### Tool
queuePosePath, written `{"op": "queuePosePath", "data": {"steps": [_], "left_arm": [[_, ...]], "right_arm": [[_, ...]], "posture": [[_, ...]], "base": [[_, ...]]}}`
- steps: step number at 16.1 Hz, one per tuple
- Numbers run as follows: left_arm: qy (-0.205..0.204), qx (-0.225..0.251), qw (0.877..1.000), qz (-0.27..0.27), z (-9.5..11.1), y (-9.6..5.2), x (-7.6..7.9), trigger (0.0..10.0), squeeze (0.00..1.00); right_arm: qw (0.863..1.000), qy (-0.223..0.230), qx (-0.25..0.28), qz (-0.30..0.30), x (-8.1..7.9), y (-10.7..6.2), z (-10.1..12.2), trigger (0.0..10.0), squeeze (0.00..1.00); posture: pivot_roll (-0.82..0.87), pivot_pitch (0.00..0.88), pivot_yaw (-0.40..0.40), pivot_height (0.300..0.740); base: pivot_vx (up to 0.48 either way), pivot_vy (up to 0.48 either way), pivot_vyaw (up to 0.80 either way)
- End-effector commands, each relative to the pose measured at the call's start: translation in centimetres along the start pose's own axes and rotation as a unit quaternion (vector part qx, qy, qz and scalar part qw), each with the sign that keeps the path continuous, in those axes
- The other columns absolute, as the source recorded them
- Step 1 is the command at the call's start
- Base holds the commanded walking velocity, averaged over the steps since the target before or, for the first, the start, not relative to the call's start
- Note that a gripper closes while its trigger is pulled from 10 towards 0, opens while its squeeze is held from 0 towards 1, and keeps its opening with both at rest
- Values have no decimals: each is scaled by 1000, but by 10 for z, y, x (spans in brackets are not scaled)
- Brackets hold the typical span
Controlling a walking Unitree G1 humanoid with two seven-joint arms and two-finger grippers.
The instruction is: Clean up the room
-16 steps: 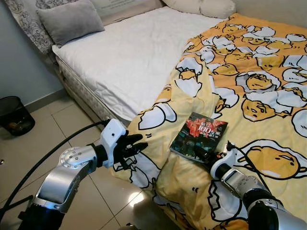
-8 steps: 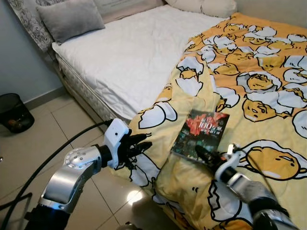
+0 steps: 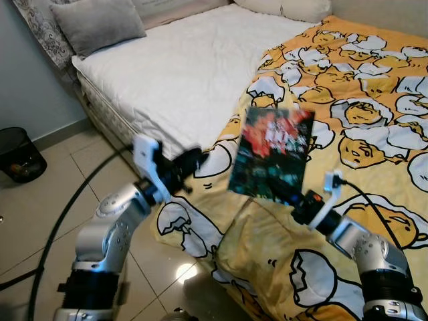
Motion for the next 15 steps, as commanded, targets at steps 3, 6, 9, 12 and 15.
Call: {"op": "queuePosePath", "data": {"steps": [3, 6, 9, 12, 15], "left_arm": [[-91, 20, 995, -23, 7, -3, -2, 10000, 0], [-129, 2, 989, -72, 0, -8, 1, 10000, 804], [-129, -10, 988, -82, -1, -13, -3, 10000, 1000], [-132, -31, 987, -85, -7, -19, -7, 10000, 1000], [-178, -43, 977, -110, -12, -18, -2, 10000, 808]], "right_arm": [[999, -14, -10, 48, -23, 10, 2, 0, 0], [996, -22, -39, 81, -39, 10, -2, 0, 0], [992, -30, -69, 98, -48, 8, -6, 0, 0], [989, -33, -92, 114, -54, 7, -11, 0, 0], [981, -34, -131, 140, -65, 6, -23, 0, 0]], "posture": [[-48, 0, 53, 740], [-53, 0, 54, 740], [-51, 0, 54, 740], [-45, 0, 52, 740], [-47, 0, 49, 740]], "base": [[0, 0, 0], [0, 0, 0], [0, 0, 0], [0, 0, 0], [0, 0, 0]]}}
Point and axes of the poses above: a point about 5 cm out from each wrist's last joint towards the gripper, its own y axis pointing out of the wrist towards the gripper, its own z axis along the axis of the wrist's last joint, x = y × z, the point moved 5 cm from there along y, pointing out of the wrist towards the gripper, and after that the axes turned 3 degrees about y, right-handed, at the moved point
